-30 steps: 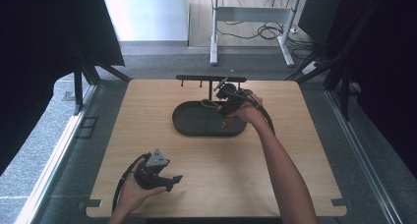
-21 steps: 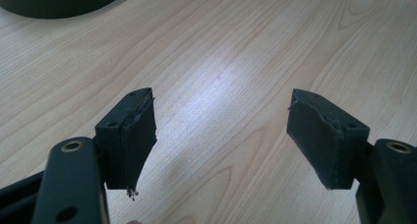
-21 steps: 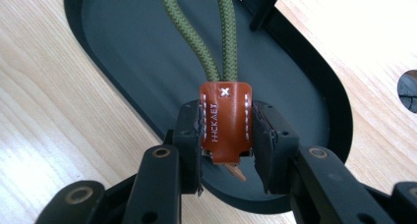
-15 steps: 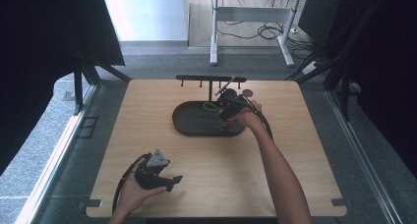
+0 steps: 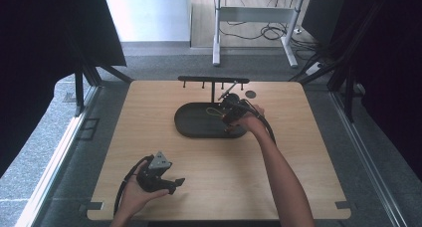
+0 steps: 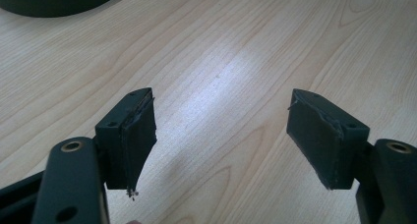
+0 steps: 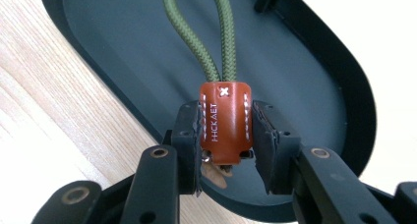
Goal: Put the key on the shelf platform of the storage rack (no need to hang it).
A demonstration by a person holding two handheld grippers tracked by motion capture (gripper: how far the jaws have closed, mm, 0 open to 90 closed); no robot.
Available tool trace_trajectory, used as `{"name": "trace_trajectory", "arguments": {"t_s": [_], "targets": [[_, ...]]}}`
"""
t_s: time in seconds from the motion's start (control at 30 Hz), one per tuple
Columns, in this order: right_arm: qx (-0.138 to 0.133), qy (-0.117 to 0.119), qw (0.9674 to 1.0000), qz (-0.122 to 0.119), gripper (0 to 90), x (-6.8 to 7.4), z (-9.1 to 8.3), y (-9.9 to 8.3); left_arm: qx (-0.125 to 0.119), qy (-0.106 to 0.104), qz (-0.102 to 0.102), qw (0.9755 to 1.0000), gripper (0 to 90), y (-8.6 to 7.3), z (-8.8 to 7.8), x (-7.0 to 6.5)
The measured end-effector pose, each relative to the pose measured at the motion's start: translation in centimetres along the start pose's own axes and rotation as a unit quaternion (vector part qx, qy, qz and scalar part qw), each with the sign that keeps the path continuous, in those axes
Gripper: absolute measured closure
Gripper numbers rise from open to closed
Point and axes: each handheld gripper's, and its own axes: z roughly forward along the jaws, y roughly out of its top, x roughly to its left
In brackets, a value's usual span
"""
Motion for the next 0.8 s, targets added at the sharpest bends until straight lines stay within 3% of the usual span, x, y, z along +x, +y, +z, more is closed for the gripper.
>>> {"name": "trace_trajectory", "arguments": {"t_s": [0.17, 0.47, 0.8], "targets": [[-0.002, 0.002, 1.0, -0.004, 61.1, 0.2, 0.1, -0.2, 0.0, 0.0, 0.0, 1.0, 27.4, 0.0, 0.0, 0.0], [-0.012, 0.004, 0.9999, 0.0, 57.3, 0.4, -1.3, -0.9, 0.004, -0.004, 0.002, 1.0, 27.4, 0.1, 0.2, -0.1], [-0.028, 0.024, 0.9993, 0.001, 53.3, 1.0, -2.9, -2.0, 0.003, 0.0, 0.001, 1.0, 27.4, 0.2, 0.2, -0.1]]}}
